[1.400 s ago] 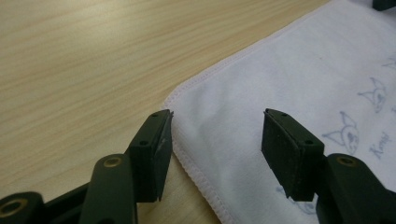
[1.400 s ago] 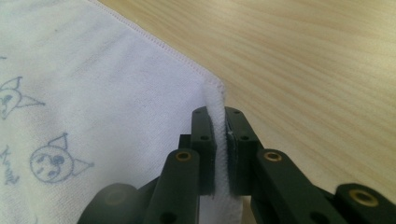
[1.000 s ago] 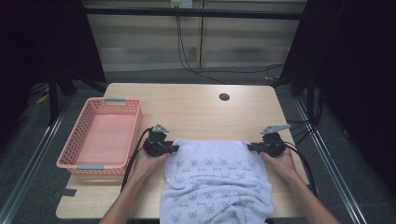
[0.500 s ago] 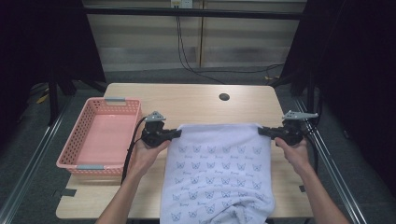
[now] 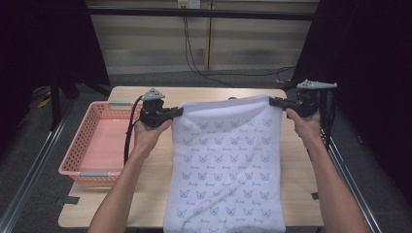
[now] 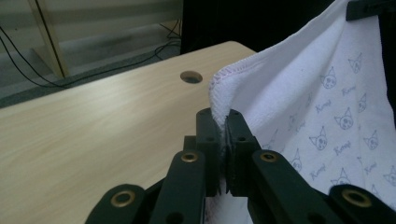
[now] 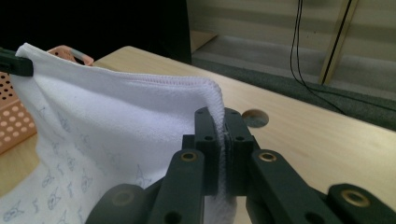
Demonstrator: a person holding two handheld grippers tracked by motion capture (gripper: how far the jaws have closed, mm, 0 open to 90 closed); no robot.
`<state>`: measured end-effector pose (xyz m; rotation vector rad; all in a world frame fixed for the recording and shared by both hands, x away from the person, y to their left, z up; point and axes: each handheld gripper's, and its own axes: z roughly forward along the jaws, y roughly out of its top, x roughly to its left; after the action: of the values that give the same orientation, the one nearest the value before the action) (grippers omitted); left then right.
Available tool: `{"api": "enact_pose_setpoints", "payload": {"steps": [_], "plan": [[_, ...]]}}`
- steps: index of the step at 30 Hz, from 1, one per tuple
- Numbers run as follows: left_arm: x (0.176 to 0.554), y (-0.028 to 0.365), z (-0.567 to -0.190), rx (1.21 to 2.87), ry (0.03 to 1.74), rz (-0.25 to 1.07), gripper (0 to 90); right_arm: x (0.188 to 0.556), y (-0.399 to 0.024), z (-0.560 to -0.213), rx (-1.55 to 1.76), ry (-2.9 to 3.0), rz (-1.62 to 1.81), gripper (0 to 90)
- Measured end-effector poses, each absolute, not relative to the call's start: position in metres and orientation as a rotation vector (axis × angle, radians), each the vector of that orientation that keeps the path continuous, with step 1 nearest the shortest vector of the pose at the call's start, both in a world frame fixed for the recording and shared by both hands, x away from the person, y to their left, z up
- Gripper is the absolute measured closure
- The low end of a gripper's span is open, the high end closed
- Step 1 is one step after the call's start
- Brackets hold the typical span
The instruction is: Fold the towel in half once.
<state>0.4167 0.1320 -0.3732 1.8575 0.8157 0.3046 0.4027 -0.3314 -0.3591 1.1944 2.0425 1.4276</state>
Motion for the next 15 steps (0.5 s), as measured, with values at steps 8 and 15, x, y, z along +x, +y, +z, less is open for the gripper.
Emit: {"api": "enact_pose_setpoints", "payload": {"steps": [8, 15], "plan": [[0.438, 0.133, -0.344, 1.827, 0.808, 0.358, 86.6, 0.426, -0.332, -0.335, 1.189, 2.009, 1.431, 87.1], [0.431, 0.134, -0.345, 1.795, 0.807, 0.313, 86.8, 0.425, -0.333, -0.327, 1.176, 1.988, 1.478, 87.4]]}}
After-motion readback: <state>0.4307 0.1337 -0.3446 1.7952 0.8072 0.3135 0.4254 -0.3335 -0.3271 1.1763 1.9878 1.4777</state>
